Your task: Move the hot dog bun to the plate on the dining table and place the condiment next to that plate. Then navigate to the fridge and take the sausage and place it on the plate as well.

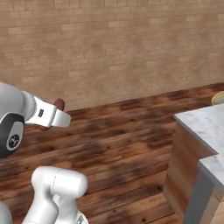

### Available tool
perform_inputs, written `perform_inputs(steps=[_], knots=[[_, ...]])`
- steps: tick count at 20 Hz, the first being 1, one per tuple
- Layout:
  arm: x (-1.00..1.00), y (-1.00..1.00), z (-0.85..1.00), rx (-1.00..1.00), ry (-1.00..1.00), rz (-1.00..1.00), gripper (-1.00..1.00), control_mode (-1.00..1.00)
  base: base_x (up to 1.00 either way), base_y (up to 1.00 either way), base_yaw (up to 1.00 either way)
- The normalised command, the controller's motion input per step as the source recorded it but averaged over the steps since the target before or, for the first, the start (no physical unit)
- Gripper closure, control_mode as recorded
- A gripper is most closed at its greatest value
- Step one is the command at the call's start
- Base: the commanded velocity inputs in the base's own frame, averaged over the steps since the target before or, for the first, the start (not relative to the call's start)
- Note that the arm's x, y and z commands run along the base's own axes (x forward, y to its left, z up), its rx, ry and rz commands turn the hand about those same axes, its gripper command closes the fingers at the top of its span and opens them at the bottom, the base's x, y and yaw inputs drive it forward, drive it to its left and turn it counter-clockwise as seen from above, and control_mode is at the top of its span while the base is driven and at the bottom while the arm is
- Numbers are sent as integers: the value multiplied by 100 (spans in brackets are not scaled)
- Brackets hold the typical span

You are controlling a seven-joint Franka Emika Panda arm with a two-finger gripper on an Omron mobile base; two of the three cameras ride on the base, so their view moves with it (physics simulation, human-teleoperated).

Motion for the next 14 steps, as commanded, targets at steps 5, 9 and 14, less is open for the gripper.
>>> perform_inputs(steps=[5, 9, 14], knots=[[0, 0, 0, 0, 0, 0, 100, 100, 100, 76, -64], [0, 0, 0, 0, 0, 0, 100, 100, 100, 76, -67], [0, 0, 0, 0, 0, 0, 100, 100, 99, 74, -69]])
